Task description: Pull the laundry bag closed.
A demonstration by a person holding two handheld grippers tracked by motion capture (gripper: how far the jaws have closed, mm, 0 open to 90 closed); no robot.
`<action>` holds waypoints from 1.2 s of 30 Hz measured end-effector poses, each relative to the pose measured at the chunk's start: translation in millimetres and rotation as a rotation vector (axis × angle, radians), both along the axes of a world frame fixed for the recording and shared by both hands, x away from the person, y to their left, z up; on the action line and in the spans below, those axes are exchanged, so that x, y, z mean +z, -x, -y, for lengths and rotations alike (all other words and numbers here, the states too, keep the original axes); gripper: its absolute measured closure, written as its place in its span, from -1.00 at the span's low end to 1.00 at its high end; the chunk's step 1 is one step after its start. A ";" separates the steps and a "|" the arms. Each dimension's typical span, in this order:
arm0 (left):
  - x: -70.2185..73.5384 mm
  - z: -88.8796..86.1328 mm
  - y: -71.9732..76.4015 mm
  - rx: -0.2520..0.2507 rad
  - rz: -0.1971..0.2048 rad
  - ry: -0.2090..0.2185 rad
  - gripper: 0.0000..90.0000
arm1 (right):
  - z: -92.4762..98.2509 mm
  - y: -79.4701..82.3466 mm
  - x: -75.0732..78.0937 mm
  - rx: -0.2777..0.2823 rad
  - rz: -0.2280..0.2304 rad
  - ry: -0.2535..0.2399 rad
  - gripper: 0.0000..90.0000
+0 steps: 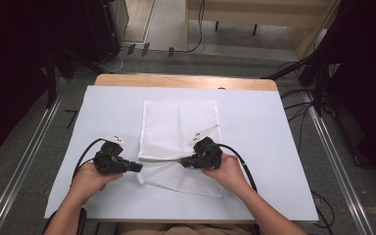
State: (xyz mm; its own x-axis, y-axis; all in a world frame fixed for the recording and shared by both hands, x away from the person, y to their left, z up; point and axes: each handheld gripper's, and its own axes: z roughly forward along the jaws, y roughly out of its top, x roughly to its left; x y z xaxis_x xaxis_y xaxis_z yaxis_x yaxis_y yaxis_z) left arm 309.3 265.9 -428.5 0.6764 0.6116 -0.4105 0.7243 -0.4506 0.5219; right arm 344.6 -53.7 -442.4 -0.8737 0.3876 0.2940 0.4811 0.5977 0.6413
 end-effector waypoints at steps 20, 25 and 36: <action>-0.4 -1.7 3.2 -0.020 0.013 0.001 1.00 | 19.4 1.9 -0.7 -0.016 -0.003 0.006 0.96; -0.5 -1.0 3.2 -0.026 0.008 0.003 1.00 | 21.9 3.6 -0.6 -0.009 -0.001 0.013 0.96; -0.7 -6.4 1.8 0.002 -0.002 0.012 1.00 | 36.6 -0.8 -1.1 -0.046 -0.012 0.024 0.96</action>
State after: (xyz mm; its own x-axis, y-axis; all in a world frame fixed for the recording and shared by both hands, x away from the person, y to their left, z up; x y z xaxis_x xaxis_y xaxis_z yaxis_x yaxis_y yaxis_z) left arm 307.6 272.3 -429.2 0.6747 0.6079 -0.4186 0.7258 -0.4433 0.5260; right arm 345.5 -90.3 -443.5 -0.8515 0.4340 0.2944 0.5155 0.5898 0.6215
